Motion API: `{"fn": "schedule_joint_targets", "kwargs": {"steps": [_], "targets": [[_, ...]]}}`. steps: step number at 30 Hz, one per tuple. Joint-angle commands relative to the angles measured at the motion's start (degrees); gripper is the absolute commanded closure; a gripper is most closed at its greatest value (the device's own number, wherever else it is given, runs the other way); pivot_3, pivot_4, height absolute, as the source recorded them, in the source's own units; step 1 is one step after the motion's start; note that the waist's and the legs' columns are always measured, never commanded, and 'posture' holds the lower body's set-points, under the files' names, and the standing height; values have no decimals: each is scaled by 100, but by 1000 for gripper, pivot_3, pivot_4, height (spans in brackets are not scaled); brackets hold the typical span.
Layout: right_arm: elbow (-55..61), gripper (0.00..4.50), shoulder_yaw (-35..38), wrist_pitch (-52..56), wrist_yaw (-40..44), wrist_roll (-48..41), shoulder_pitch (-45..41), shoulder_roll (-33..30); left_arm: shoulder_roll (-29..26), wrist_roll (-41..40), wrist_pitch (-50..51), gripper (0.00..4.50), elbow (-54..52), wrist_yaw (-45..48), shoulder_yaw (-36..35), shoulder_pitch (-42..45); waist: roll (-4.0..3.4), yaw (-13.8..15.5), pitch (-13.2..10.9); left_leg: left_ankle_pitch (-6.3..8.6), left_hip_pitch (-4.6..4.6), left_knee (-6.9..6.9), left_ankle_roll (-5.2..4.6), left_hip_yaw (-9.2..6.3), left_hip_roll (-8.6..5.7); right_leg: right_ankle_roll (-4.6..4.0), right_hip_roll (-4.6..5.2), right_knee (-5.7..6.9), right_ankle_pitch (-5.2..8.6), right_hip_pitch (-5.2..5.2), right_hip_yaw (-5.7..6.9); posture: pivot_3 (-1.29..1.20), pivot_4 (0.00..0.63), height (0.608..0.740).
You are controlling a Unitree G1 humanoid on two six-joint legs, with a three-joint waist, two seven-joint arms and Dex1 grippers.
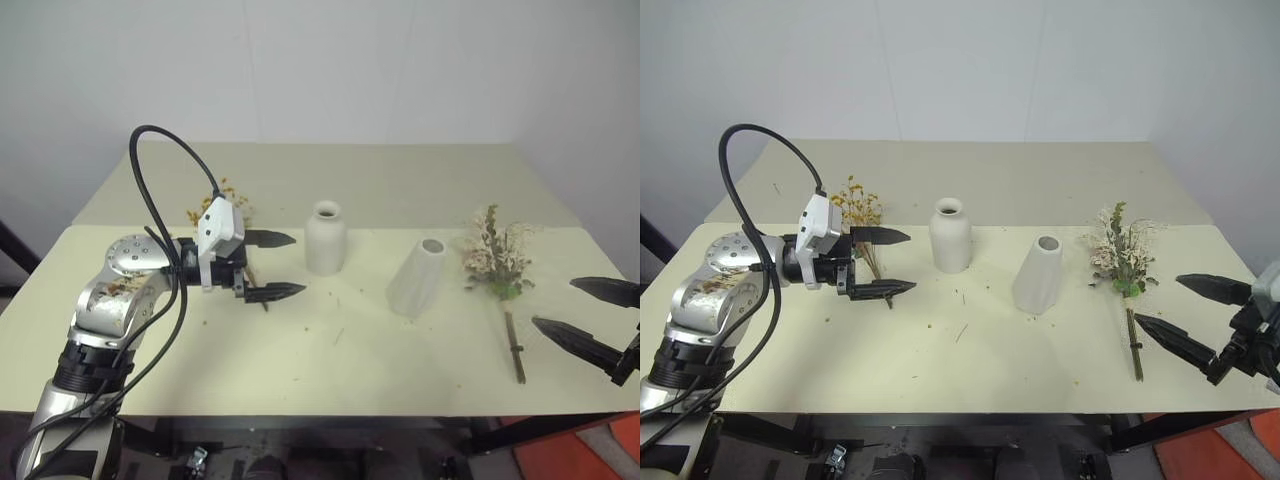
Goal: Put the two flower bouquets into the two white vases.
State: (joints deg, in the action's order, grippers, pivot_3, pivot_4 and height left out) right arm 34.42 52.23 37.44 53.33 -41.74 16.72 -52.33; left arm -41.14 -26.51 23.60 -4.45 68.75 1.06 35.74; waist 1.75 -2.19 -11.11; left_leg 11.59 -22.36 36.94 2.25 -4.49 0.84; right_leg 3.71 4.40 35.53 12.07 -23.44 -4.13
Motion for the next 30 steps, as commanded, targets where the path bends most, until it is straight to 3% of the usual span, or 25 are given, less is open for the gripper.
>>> {"fn": "schedule_joint_targets", "kwargs": {"steps": [1,7,12,17,20,22,25,30], "targets": [[73,32,-73,-185,-116,43,-101,49,-109,59,-146,0,-42,27,-92,120,0,2,0,0,-1,0,0,0,0,0,0,-1,0,0,0,0,150,740],[-54,32,-265,-256,-157,59,-280,7,-121,97,-78,0,-156,-175,-164,42,1,8,0,0,-4,0,0,-1,0,1,1,-5,-1,0,1,0,150,740],[-121,32,-531,-205,-260,-38,-753,-85,206,332,402,0,-117,-1369,-225,229,1,9,-1,0,-1,0,0,-1,-1,3,1,-3,-2,1,0,0,150,740],[150,32,-1551,10,-748,-313,-2009,-407,1577,1145,1893,0,-462,-4424,-354,658,4,-2,-2,0,-1,4,0,-4,-4,13,2,-7,-8,8,0,0,150,740],[75,32,-2183,57,-835,-524,-2859,-485,2306,1612,3105,0,-848,-5687,-237,951,10,0,-6,0,-8,3,0,-8,-4,15,1,-17,-10,8,4,0,150,740],[-92,32,-2925,102,-865,-481,-3601,-430,2724,1765,4260,0,-919,-6197,-197,1239,13,-17,-8,0,-12,3,0,-8,-5,18,0,-26,-13,6,5,0,150,740],[-295,32,-3538,77,-790,-309,-4133,-386,2986,1907,5186,0,-876,-6536,-237,1539,14,-17,-8,0,-15,2,0,-9,-8,22,1,-34,-16,5,5,0,150,740],[-952,32,-4461,-266,-499,214,-5105,-110,3530,2520,6761,0,72,-7428,-1214,2528,16,-22,-10,-1,-19,1,0,-9,-9,25,1,-40,-23,0,6,0,150,740]]}}
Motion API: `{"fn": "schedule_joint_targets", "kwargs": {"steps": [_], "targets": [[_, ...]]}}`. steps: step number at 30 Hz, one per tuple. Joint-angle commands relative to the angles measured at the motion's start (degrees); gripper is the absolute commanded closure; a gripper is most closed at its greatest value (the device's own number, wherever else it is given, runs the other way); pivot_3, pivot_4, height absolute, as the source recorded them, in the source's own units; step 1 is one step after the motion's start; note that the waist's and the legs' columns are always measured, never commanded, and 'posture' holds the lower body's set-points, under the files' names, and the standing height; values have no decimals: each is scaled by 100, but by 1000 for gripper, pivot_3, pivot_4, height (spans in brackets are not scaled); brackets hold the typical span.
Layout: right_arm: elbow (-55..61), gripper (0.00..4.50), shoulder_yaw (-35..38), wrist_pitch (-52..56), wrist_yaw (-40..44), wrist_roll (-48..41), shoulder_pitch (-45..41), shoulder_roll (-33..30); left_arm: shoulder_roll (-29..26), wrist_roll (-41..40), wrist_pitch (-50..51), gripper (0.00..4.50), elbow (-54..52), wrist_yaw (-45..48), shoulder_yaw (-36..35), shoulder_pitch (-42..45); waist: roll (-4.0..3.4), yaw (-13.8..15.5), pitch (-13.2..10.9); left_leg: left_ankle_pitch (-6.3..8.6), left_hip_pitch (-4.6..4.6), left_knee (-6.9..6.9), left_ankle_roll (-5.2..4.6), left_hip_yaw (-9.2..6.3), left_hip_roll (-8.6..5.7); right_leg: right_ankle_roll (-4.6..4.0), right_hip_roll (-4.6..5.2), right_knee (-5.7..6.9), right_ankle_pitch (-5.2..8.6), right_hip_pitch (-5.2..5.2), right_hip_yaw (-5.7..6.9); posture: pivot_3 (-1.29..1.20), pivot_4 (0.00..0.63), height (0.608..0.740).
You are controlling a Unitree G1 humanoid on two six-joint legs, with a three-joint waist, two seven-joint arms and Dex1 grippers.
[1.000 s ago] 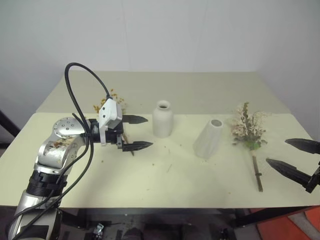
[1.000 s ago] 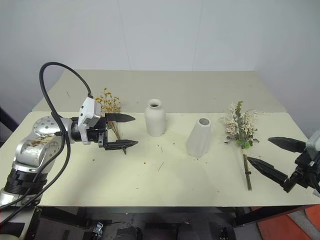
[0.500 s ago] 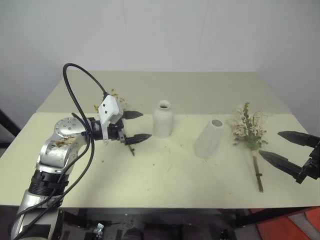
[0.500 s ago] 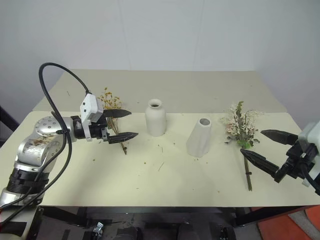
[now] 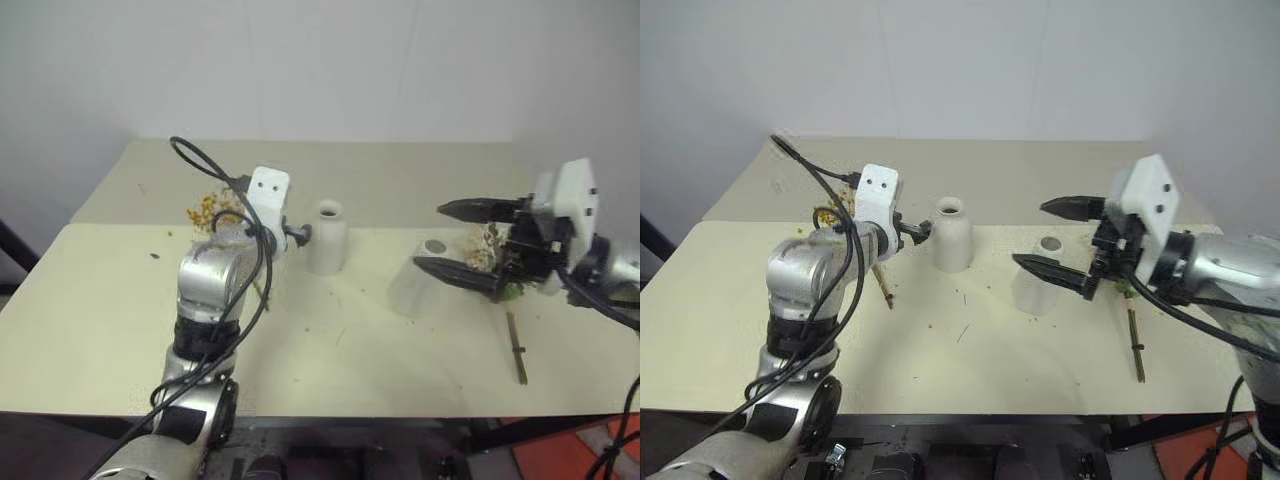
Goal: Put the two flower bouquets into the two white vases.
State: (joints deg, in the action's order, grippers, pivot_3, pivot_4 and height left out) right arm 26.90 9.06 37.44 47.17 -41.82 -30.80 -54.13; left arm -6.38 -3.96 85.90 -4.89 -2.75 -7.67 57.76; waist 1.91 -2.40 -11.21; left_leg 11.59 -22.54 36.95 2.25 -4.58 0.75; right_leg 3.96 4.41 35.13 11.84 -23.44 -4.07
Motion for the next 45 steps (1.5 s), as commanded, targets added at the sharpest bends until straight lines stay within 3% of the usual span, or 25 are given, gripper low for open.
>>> {"fn": "schedule_joint_targets", "kwargs": {"steps": [1,5,9,10,20,23,28,35,40,45], "targets": [[-294,32,-228,-293,148,291,-469,123,63,286,611,0,158,-294,-373,368,0,-11,0,0,0,-4,0,0,0,0,0,-3,0,-1,0,0,150,740],[-705,32,-574,-500,284,634,-880,417,354,642,660,0,694,-738,-1022,520,-1,-2,0,0,-5,-11,1,1,0,-1,1,-4,0,-10,0,0,150,740],[-834,32,-673,-546,296,838,-987,613,404,855,467,0,1048,-979,-1118,452,0,21,0,-8,-58,-4,15,0,0,-9,1,15,-9,-71,-1,0,150,740],[-817,32,-669,-532,289,854,-978,642,387,873,335,0,1191,-1010,-1151,427,0,30,0,-11,-66,-4,20,-1,0,-46,1,19,-32,-81,-1,0,150,740],[-532,32,-431,-315,198,785,-807,605,92,704,-1169,0,2933,-999,-1305,703,0,44,0,-12,-66,-5,20,-1,-1,-55,2,17,-41,-81,0,0,150,740],[-484,0,-387,-264,157,787,-779,596,17,589,-1662,514,3664,-1057,-1465,900,0,46,0,-12,-66,-5,20,0,-1,-55,2,16,-42,-81,0,0,150,740],[-399,0,-326,-182,119,792,-729,567,-81,343,-1979,2088,4464,-971,-1509,1249,0,45,0,-12,-68,-5,20,0,-1,-55,2,16,-42,-81,-1,0,150,740],[-311,0,-277,-128,46,739,-711,562,-207,142,-1958,4391,4748,-1046,-1562,1378,-1,11,0,-12,-67,-5,20,0,-1,-53,2,20,-43,-82,-1,0,150,740],[-265,0,-252,-103,2,710,-677,598,-150,-49,-2211,4456,4689,-1520,-1917,1381,0,14,0,-12,-64,-4,20,0,-1,-53,3,23,-43,-81,-1,0,150,740],[-181,0,-196,-88,-83,680,-554,635,-89,-229,-3183,4456,4434,-1972,-2142,1261,0,23,0,-12,-65,-4,20,0,-1,-55,4,23,-44,-82,-1,0,150,740]]}}
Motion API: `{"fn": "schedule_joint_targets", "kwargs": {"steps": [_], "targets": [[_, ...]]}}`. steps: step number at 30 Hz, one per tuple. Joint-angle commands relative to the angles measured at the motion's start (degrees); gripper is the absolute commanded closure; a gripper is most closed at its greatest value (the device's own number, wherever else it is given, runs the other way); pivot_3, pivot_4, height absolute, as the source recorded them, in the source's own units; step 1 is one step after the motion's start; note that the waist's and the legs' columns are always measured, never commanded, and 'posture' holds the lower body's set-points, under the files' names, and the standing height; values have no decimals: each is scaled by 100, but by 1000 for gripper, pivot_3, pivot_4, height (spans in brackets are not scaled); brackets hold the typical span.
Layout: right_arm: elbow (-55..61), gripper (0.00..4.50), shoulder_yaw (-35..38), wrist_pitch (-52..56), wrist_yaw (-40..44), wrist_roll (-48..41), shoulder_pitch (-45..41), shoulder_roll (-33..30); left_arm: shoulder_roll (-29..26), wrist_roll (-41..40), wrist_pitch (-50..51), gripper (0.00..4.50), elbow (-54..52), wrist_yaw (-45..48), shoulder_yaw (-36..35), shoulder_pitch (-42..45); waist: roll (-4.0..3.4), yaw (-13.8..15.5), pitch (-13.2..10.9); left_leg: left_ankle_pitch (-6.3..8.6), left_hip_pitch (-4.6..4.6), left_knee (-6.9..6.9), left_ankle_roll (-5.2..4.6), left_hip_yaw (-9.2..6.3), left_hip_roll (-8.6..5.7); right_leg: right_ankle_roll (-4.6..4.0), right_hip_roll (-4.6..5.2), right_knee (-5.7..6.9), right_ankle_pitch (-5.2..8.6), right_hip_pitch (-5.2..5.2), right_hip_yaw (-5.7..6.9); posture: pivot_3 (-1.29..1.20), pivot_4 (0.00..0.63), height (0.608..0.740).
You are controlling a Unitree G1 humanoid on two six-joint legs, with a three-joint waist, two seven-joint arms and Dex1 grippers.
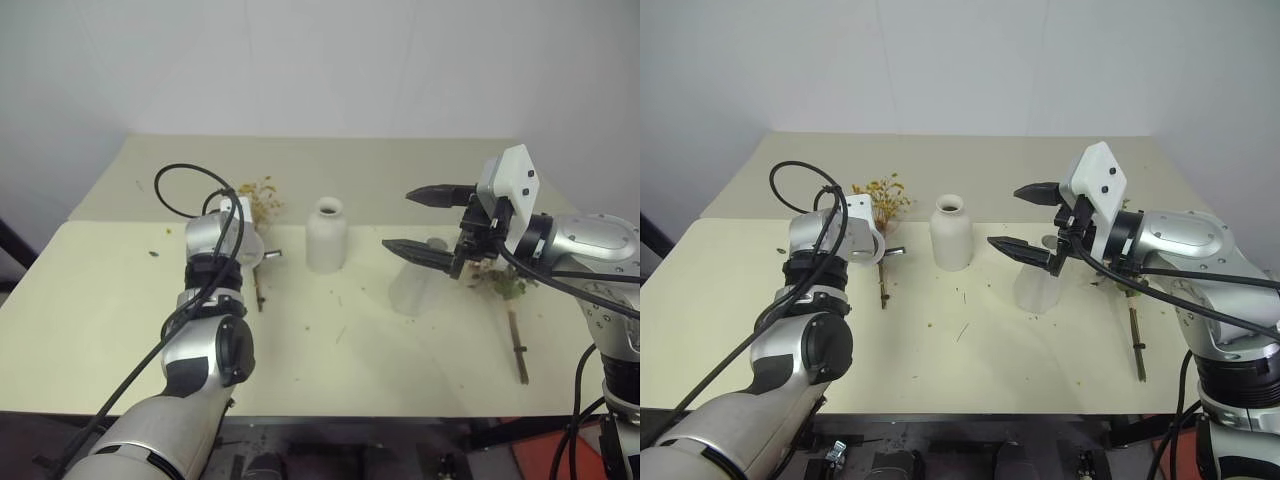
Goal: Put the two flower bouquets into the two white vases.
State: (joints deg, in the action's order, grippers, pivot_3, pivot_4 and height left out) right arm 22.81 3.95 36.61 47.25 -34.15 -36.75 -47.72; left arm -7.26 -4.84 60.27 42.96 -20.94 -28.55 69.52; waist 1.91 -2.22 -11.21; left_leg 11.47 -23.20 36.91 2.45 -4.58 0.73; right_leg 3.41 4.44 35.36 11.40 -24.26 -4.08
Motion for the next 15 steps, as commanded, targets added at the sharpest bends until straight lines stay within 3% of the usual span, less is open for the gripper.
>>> {"fn": "schedule_joint_targets", "kwargs": {"steps": [1,5,8,13,15], "targets": [[250,0,339,10,-119,-97,68,-4,11,-189,-983,4456,-511,-96,-41,45,0,10,0,0,-1,0,0,0,0,-1,0,0,-1,0,0,0,150,740],[333,0,452,37,-262,-135,193,21,-61,-376,-2730,4456,-794,463,126,2,0,29,0,-1,-4,0,2,1,0,-6,1,-3,-6,-2,0,0,150,740],[413,0,570,7,-405,-147,355,59,-108,-790,-4589,4456,-634,1582,72,137,0,66,0,-3,-2,-1,5,1,0,-7,0,-3,-7,-1,0,0,150,740],[714,0,770,48,-673,-217,650,156,-30,-2404,-6167,4456,268,4453,-625,410,-1,116,0,-4,-2,-1,5,4,0,-8,-1,-8,-7,1,0,0,150,740],[846,0,843,78,-773,-245,759,175,-41,-2628,-6616,4456,755,5087,-725,496,-1,118,1,-4,-2,0,5,4,0,-7,0,-11,-7,4,0,0,150,740]]}}
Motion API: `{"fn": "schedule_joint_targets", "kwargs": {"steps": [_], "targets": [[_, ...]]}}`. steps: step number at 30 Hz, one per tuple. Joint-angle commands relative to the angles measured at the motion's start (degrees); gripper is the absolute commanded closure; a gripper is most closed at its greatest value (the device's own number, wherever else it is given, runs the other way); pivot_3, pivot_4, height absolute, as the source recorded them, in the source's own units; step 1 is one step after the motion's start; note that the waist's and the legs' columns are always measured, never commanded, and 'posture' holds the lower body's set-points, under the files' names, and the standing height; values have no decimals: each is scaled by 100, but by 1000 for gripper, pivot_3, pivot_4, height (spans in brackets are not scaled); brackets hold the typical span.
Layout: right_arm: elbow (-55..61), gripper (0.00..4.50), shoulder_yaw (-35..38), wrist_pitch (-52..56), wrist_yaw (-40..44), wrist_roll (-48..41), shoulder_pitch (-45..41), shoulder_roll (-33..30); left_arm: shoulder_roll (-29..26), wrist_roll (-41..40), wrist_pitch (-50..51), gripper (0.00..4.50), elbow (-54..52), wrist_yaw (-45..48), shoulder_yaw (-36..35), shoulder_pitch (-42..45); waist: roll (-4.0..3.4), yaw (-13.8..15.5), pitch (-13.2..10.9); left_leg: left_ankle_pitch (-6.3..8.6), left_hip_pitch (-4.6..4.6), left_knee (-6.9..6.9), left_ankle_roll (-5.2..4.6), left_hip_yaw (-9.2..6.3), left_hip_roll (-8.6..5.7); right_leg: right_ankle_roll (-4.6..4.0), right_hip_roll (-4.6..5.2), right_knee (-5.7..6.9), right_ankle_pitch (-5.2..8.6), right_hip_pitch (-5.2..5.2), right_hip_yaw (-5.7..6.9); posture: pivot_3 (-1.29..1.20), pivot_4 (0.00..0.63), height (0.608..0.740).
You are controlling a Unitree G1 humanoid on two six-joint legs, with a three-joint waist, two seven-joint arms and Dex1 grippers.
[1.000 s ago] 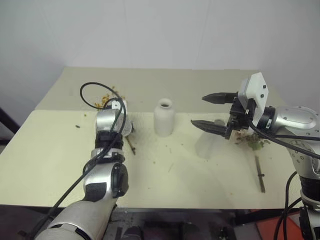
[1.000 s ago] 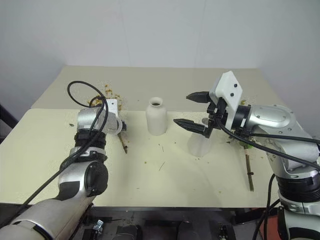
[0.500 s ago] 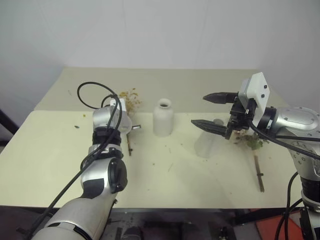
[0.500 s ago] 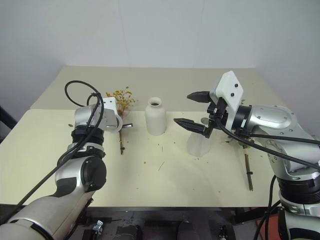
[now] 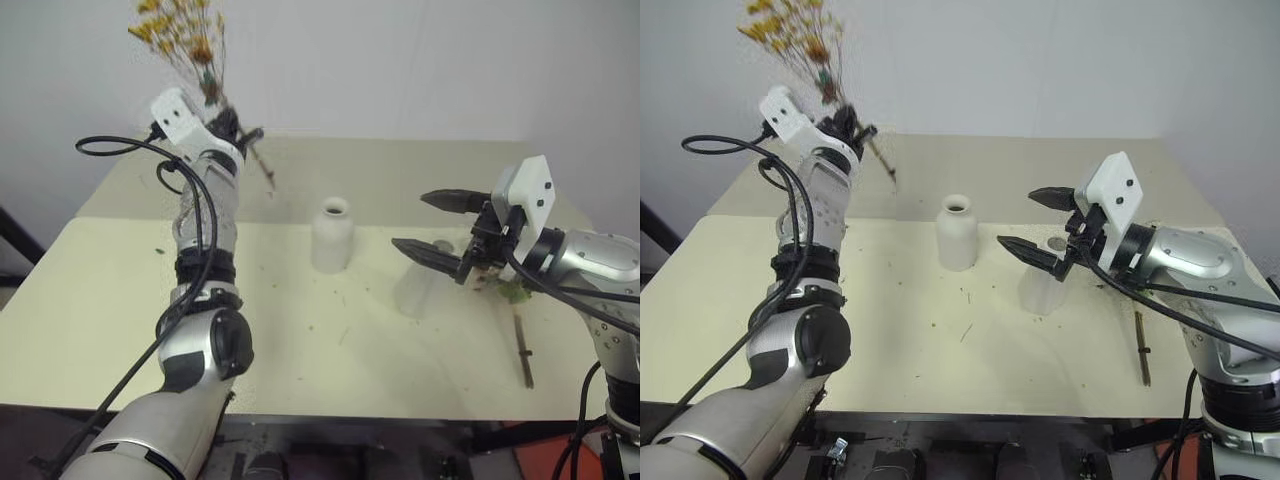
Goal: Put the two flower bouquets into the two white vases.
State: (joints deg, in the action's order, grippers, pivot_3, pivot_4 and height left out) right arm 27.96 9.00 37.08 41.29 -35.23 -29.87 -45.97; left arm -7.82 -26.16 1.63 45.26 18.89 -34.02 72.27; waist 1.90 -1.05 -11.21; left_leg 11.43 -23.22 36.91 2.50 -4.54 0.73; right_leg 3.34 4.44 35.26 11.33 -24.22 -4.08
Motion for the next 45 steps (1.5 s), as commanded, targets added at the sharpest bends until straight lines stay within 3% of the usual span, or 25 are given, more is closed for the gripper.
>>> {"fn": "schedule_joint_targets", "kwargs": {"steps": [1,5,11,23,45], "targets": [[411,0,387,57,-243,-137,141,5,0,-583,-856,4456,797,1355,-215,279,0,2,0,0,0,1,0,0,0,0,0,0,0,1,0,0,150,740],[765,0,689,172,-515,-221,505,-10,-57,-922,-1031,4456,1679,2081,-391,511,0,5,0,0,-2,5,-2,-2,0,1,-1,1,0,3,1,0,150,740],[1269,0,1050,335,-881,-362,1019,-3,-100,-1106,-1161,4456,2317,2128,-537,847,1,-4,0,1,-7,6,-5,-3,0,3,-1,0,-1,1,0,0,150,740],[1537,0,1161,371,-1239,-351,1400,-21,222,-561,-1240,4456,2522,2637,127,871,0,-4,0,1,-1,7,-5,-3,0,5,-2,1,-1,5,0,0,150,740],[1428,0,794,347,-1300,107,1339,-25,192,315,-1577,4456,2669,2863,834,532,0,-9,0,1,2,7,-5,-3,0,5,-3,5,0,5,-2,0,150,740]]}}
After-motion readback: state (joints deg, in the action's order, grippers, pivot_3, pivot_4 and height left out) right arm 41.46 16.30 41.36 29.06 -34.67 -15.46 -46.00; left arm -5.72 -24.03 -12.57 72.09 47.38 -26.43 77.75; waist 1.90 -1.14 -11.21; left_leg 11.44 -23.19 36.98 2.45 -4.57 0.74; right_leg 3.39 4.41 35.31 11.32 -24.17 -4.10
